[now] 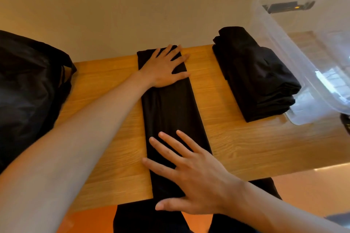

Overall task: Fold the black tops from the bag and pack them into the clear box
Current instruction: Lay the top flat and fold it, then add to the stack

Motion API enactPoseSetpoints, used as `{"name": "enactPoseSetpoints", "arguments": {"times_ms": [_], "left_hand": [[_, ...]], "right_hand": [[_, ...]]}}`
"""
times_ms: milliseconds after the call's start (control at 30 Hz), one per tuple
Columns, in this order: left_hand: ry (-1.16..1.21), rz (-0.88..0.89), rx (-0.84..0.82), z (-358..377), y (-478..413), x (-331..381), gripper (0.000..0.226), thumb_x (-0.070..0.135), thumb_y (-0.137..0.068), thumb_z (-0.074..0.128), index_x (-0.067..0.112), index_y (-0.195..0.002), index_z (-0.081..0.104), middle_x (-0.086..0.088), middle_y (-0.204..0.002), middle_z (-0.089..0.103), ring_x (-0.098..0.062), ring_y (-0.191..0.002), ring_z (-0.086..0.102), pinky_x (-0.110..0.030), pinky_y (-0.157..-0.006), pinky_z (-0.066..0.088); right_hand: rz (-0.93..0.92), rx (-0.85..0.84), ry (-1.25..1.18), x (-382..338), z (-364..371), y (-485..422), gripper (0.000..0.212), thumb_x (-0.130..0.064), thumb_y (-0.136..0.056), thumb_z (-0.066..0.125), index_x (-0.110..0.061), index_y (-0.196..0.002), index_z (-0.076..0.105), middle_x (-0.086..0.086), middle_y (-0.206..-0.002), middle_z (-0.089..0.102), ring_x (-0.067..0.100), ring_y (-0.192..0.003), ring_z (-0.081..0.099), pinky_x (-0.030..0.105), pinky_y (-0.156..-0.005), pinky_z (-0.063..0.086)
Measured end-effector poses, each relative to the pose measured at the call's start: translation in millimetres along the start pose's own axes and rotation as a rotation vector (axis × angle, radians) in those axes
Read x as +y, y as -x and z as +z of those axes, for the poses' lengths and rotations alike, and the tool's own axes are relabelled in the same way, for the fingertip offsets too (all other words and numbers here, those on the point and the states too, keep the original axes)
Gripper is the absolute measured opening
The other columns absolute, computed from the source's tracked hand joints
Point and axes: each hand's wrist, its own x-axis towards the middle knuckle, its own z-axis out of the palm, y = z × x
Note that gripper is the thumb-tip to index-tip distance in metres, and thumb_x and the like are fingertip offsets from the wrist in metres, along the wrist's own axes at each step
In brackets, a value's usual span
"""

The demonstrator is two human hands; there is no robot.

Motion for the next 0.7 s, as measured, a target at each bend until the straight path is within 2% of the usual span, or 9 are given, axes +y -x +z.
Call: {"name": "enactPoseSetpoints", "arguments": {"times_ms": [133, 267, 400, 533, 633, 700], "left_hand": [[0.026, -0.002, 0.025, -8.4, 3.2, -10.1, 0.077, 0.075, -0.097, 0.017, 0.037, -0.163, 0.002, 0.001, -0.172, -0.007, -0.020, -0.157, -0.012, -0.046, -0.127, -0.006], [0.062, 0.058, 0.132, -16.6, 48.6, -2.8, 0.077, 0.075, -0.096, 0.013, 0.038, -0.163, 0.003, -0.001, -0.172, -0.006, -0.021, -0.157, -0.012, -0.044, -0.127, -0.007], [0.155, 0.180, 0.249, -15.6, 139.7, 28.2, 0.074, 0.066, -0.099, 0.032, 0.028, -0.162, 0.023, -0.004, -0.172, 0.005, -0.021, -0.159, -0.002, -0.043, -0.128, 0.001], [0.193, 0.372, 0.178, 5.8, 236.8, 71.8, 0.079, 0.062, -0.096, 0.051, 0.022, -0.161, 0.029, -0.005, -0.171, 0.011, -0.018, -0.159, 0.003, -0.044, -0.128, 0.008], [0.102, 0.408, 0.138, 31.8, 277.8, 93.8, 0.082, 0.061, -0.095, 0.057, 0.019, -0.161, 0.029, -0.005, -0.171, 0.013, -0.017, -0.159, 0.005, -0.042, -0.129, 0.010], [0.054, 0.415, 0.156, 48.4, 289.5, 100.4, 0.073, 0.049, -0.099, 0.059, 0.017, -0.159, 0.033, -0.005, -0.170, 0.019, -0.016, -0.158, 0.010, -0.043, -0.127, 0.019]], "right_hand": [[-0.056, -0.023, -0.019, 0.0, -2.7, 11.0, 0.085, -0.079, -0.096, 0.028, -0.035, -0.163, 0.001, 0.006, -0.171, -0.009, 0.023, -0.156, -0.018, 0.051, -0.127, 0.001], [-0.069, -0.029, -0.045, 14.0, -16.0, 16.9, 0.086, -0.080, -0.095, 0.030, -0.038, -0.162, -0.004, 0.005, -0.170, -0.012, 0.021, -0.155, -0.022, 0.047, -0.128, -0.002], [-0.100, -0.038, 0.033, 40.1, -24.7, 38.2, 0.088, -0.082, -0.094, 0.028, -0.038, -0.162, -0.007, 0.004, -0.170, -0.013, 0.020, -0.156, -0.020, 0.046, -0.128, -0.001], [-0.142, 0.024, 0.120, 52.2, -6.6, 67.8, 0.090, -0.083, -0.093, 0.036, -0.035, -0.163, 0.007, 0.004, -0.172, 0.000, 0.023, -0.158, -0.004, 0.047, -0.128, 0.010], [-0.162, 0.136, 0.181, 51.0, 15.9, 82.7, 0.079, -0.065, -0.098, 0.050, -0.030, -0.163, 0.021, 0.006, -0.170, 0.016, 0.024, -0.158, 0.012, 0.048, -0.123, 0.029], [-0.162, 0.258, 0.154, 50.0, 24.2, 86.6, 0.064, -0.050, -0.103, 0.053, -0.026, -0.159, 0.034, 0.006, -0.166, 0.029, 0.022, -0.155, 0.022, 0.049, -0.119, 0.037]]}}
